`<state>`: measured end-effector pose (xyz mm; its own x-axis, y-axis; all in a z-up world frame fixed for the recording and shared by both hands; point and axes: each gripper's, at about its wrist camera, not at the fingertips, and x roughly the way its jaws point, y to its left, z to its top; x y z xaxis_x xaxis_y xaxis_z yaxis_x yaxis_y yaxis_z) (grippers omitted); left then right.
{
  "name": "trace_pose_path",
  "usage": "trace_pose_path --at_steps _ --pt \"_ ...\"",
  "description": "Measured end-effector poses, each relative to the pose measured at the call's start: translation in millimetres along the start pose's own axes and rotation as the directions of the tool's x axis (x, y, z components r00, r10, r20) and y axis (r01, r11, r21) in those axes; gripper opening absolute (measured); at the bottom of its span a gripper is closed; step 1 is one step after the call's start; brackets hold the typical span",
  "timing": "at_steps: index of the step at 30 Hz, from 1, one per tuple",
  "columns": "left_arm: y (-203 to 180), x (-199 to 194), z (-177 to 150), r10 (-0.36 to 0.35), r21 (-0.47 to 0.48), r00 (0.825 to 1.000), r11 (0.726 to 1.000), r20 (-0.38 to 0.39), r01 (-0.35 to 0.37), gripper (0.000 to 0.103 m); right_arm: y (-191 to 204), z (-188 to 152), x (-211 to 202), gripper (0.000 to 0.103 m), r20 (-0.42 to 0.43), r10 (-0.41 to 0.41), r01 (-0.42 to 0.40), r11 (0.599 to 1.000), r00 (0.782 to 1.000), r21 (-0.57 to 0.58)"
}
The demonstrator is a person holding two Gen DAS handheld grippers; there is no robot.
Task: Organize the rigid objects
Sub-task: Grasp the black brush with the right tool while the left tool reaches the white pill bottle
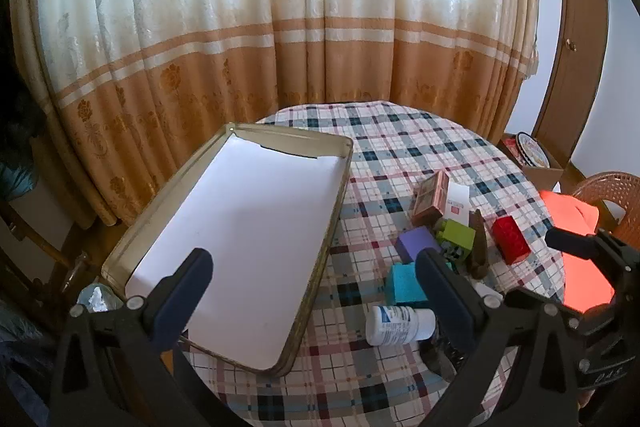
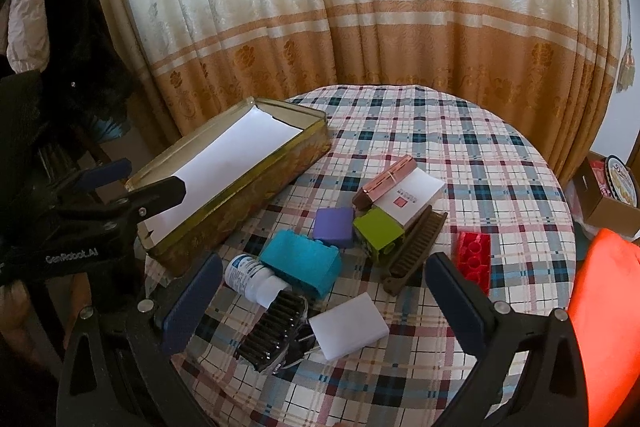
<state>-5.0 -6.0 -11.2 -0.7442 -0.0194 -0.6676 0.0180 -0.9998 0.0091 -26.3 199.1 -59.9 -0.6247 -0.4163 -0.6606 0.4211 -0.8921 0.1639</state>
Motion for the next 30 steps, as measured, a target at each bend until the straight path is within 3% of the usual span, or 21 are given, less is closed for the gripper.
trace_pose_path --at_steps 10,15,19,22,30 --pt "1.4 2.6 -0.9 0.014 -0.017 1.000 1.000 -0.008 -0.014 0.103 26.0 -20.3 12.9 0.101 -0.079 0.027 -0.033 0.997 0.997 -0.069" --pt "1.2 4.7 -1.8 0.016 -0.020 1.000 1.000 -0.014 -0.016 0.103 33.5 -33.1 20.9 0.084 -0.130 0.051 -0.062 0.995 0.990 -0.080" --pt "0.9 5.3 -3.2 0.011 -0.016 1.000 1.000 -0.023 -0.011 0.103 34.6 -36.3 24.2 0.077 -0.144 0.063 -0.074 0.995 0.988 -0.073" --pt "-3.2 5.4 -7.5 0.017 0.003 0.999 1.000 -0.039 -0.017 0.103 35.3 -37.6 27.4 0.064 -0.157 0.071 -0.083 0.994 0.985 -0.069" --pt "-17.1 1.4 -29.2 0.055 0.107 0.996 0.993 -0.064 -0.047 0.103 34.5 -46.8 42.6 0.061 -0.227 0.051 -0.068 0.995 0.972 -0.068"
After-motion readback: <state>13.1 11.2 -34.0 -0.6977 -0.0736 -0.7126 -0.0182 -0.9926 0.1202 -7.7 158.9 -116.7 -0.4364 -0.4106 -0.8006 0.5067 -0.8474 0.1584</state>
